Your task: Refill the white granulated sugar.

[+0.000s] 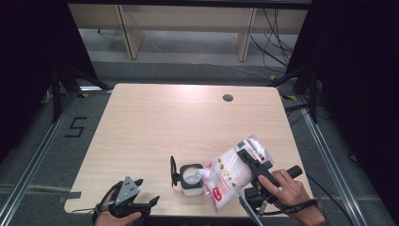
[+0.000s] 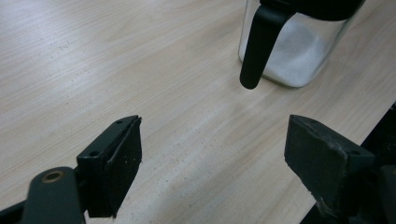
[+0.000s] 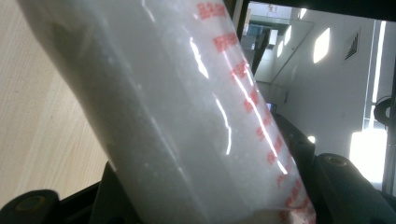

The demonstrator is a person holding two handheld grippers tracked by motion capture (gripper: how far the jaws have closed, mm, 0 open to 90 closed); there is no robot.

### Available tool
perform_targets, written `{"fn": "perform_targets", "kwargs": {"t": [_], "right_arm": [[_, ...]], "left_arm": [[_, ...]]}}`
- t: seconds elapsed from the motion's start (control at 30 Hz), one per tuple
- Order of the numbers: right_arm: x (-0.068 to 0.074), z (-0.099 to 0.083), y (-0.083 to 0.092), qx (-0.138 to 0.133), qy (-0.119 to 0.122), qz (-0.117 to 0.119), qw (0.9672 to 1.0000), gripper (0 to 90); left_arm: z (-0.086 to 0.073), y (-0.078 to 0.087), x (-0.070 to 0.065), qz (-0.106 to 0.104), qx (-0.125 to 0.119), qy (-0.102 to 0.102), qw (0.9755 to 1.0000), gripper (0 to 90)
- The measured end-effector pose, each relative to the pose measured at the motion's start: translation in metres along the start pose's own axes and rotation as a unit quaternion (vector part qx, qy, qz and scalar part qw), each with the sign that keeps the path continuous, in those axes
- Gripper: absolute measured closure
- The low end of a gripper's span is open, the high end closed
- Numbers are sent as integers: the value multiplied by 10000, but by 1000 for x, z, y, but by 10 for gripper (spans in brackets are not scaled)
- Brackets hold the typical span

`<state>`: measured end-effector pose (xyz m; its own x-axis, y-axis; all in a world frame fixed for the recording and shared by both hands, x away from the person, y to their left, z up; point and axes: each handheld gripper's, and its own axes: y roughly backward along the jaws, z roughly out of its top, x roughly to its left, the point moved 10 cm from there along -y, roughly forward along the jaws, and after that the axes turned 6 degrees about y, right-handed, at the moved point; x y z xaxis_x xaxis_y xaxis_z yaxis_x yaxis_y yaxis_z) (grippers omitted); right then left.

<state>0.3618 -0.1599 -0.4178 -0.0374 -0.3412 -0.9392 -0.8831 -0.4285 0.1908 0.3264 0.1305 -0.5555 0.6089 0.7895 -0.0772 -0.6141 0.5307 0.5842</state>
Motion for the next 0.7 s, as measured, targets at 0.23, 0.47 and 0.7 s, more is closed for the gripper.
{"fn": "perform_targets", "kwargs": {"t": [0.23, 0.47, 0.7], "right_arm": [[-2, 4, -1, -127, 106, -72, 9998, 491], [1, 4, 0, -30, 9, 36, 10000, 492], [1, 7, -2, -173, -128, -59, 9998, 492]], "left_arm": [[0, 0, 0, -36, 15, 37, 10000, 185], [1, 1, 1, -42, 30, -58, 10000, 185], [0, 1, 0, -45, 49, -56, 10000, 185]]}}
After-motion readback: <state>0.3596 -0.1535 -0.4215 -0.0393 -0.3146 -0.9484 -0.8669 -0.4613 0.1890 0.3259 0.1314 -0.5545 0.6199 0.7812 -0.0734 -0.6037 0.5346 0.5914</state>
